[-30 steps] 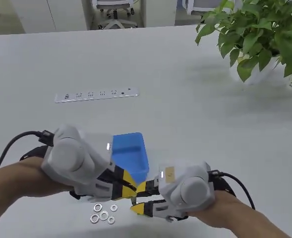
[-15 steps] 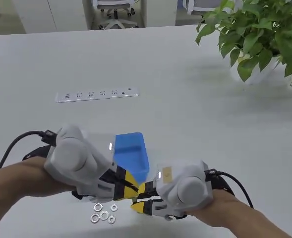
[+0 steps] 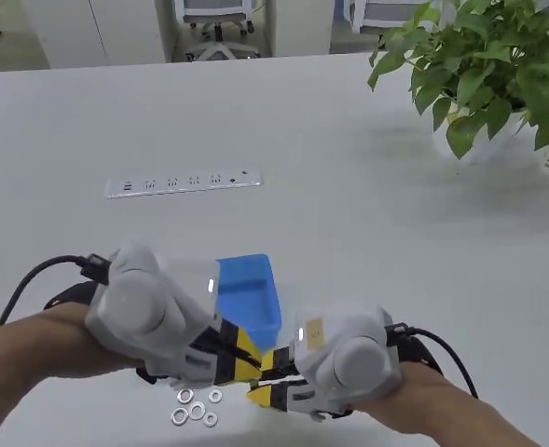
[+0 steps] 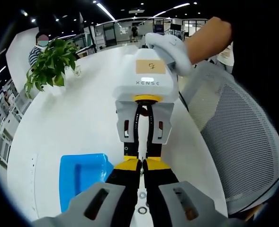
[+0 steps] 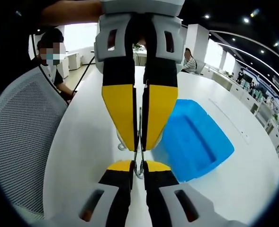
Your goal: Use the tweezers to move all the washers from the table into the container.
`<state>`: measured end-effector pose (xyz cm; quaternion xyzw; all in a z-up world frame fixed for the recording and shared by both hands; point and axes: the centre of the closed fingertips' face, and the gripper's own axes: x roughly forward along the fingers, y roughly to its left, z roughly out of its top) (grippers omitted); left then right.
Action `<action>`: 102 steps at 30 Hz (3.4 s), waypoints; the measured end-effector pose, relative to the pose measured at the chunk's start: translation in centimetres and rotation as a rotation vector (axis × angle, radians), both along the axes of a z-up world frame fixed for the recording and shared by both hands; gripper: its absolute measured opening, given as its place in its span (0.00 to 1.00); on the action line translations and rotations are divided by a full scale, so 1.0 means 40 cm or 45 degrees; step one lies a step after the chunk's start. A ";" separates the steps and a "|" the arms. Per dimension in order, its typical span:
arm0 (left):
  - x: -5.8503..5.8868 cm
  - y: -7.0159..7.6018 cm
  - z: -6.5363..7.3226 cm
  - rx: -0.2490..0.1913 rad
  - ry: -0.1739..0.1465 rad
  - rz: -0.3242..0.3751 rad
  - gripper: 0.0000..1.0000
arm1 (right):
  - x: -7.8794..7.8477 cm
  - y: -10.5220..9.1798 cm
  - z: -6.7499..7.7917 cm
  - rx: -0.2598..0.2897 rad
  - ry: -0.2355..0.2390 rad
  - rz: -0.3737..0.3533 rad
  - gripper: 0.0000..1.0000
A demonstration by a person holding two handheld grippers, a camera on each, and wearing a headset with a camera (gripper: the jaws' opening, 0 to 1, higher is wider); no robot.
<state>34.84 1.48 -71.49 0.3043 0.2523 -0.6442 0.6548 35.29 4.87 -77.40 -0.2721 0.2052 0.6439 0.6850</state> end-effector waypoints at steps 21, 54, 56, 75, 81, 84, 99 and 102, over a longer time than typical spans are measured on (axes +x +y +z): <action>0.001 0.019 0.064 -0.173 0.029 0.123 0.32 | 0.003 0.000 0.046 0.000 0.008 -0.017 0.10; -0.013 0.143 0.095 -0.396 0.036 0.594 0.77 | 0.081 0.033 0.172 0.026 -0.013 0.018 0.10; -0.017 0.148 0.094 -0.394 0.031 0.607 0.79 | 0.088 0.036 0.175 0.031 -0.011 0.020 0.10; -0.034 0.210 0.114 -0.449 -0.016 0.785 0.97 | 0.151 0.063 0.155 0.037 -0.015 0.065 0.10; -0.037 0.218 0.114 -0.452 -0.011 0.810 0.99 | 0.165 0.073 0.138 0.039 -0.016 0.090 0.10; -0.036 0.222 0.116 -0.453 -0.011 0.814 0.99 | 0.177 0.078 0.129 0.044 -0.010 0.092 0.10; 0.008 0.236 0.105 -0.439 -0.023 0.836 0.98 | 0.221 0.091 0.068 0.030 0.001 0.087 0.11; 0.016 0.229 0.101 -0.442 -0.016 0.836 0.95 | 0.226 0.092 0.057 0.025 0.004 0.085 0.11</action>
